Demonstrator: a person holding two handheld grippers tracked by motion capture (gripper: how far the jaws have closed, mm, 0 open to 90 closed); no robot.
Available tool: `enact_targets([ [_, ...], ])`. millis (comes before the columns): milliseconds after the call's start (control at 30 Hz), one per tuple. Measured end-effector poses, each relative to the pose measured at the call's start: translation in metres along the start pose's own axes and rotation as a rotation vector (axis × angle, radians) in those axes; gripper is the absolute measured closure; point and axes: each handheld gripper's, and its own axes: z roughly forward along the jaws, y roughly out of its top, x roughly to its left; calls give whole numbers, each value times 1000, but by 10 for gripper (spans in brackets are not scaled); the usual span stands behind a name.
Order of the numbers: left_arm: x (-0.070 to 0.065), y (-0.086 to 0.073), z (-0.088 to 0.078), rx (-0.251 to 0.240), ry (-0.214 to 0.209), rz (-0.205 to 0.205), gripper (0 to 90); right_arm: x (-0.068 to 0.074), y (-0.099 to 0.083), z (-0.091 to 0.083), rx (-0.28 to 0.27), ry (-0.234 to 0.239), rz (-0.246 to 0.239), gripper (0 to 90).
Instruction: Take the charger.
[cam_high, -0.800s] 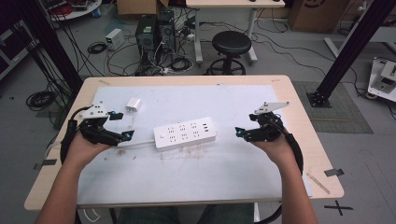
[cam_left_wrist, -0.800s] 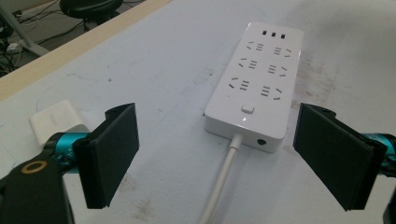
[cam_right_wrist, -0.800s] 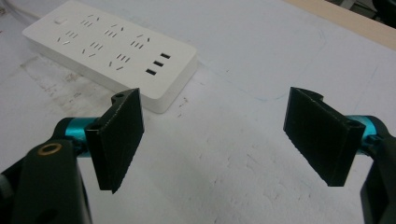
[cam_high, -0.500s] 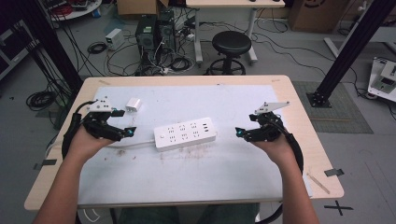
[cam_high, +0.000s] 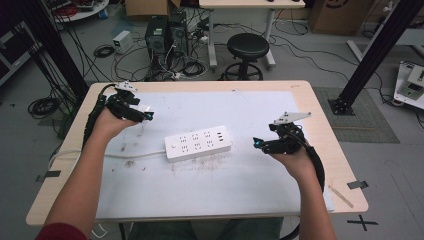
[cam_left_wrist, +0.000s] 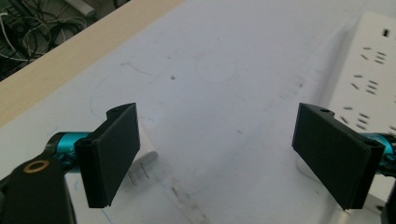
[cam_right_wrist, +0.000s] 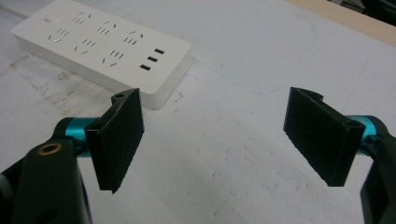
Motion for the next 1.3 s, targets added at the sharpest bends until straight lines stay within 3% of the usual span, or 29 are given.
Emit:
enact_targets([
  [133, 14, -1, 10, 13, 25, -41, 151, 3, -2, 2, 12, 5, -5, 206],
  [200, 19, -4, 19, 44, 44, -47, 151, 3, -2, 3, 17, 7, -6, 206],
  [333, 26, -10, 30, 76, 48, -78, 151, 5, -1, 3, 22, 6, -6, 206],
  [367, 32, -13, 35, 81, 72, -91, 151, 6, 0, 4, 18, 6, -12, 206],
  [467, 43, -19, 38, 70, 95, -140, 151, 9, 1, 5, 23, 7, -10, 206],
  [533, 43, -19, 38, 70, 95, -140, 151, 9, 1, 5, 26, 6, -13, 206],
  [567, 50, -22, 39, 40, 100, -179, 151, 9, 1, 5, 26, 6, -13, 206],
  [833, 57, -27, 52, 67, 116, -179, 151, 11, 4, 6, 39, 1, -12, 206],
  [900, 59, -32, 66, 82, 119, -182, 151, 11, 5, 6, 42, 0, -15, 206],
  [1100, 60, -37, 74, 112, 137, -165, 151, 12, 6, 9, 50, -1, -19, 205],
  [1300, 60, -38, 78, 116, 124, -171, 162, 13, 7, 12, 51, -1, -15, 206],
])
